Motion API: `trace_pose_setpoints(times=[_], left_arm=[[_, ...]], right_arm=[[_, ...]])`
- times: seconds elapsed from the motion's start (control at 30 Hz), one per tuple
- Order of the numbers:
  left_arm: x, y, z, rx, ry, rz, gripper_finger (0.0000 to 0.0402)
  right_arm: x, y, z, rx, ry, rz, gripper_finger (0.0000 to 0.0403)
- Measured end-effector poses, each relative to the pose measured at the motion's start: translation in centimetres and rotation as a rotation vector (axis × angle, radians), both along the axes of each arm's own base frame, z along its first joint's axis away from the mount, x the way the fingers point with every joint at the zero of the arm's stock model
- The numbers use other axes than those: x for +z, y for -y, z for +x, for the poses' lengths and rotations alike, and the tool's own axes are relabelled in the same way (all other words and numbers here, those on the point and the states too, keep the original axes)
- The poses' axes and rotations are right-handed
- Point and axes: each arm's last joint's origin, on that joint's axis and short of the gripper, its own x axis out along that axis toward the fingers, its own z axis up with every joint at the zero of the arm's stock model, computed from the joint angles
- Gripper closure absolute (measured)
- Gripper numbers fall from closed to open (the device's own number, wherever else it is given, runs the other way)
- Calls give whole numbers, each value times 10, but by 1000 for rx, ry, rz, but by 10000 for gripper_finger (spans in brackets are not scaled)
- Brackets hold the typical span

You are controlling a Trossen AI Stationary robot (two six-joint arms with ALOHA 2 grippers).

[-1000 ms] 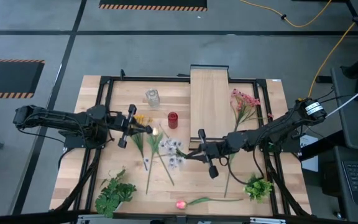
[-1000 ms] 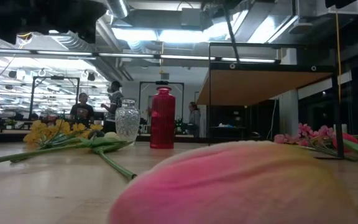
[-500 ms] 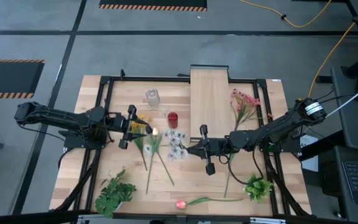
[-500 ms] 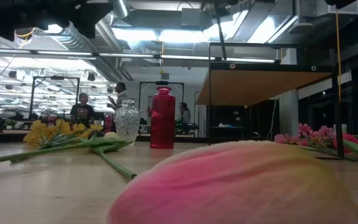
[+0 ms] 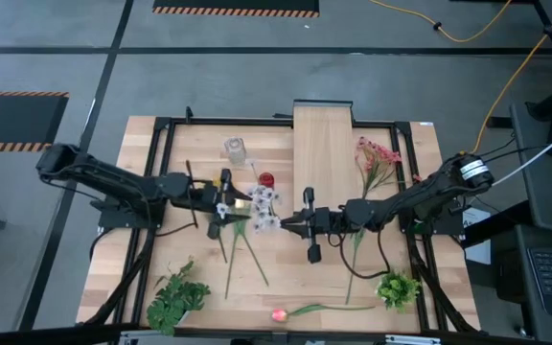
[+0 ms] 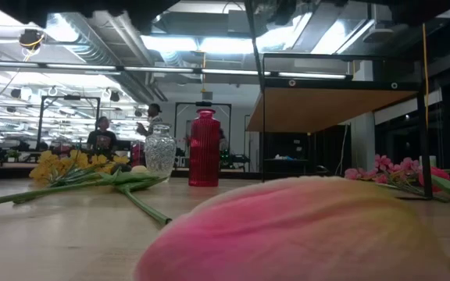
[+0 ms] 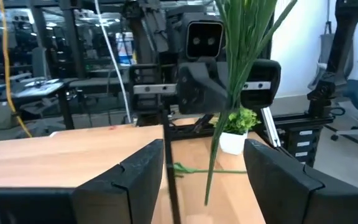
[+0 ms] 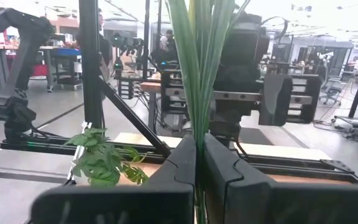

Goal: Pick and place flowers into a vace then onto a shelf
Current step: Put the white flowers into the red vase

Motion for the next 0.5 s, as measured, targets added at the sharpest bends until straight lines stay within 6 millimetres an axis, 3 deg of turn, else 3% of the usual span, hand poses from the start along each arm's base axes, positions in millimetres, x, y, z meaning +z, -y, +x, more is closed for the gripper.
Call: trace_pose_setpoints(times=[0.27,0.5], left_arm=[[3,11,33,-59,-25,7,185],[5,17,50,-101,-32,9,185]], right_arm=[[-2,2,2,-11,9,-16,394],[1,2,2,-14,37,-43,394]])
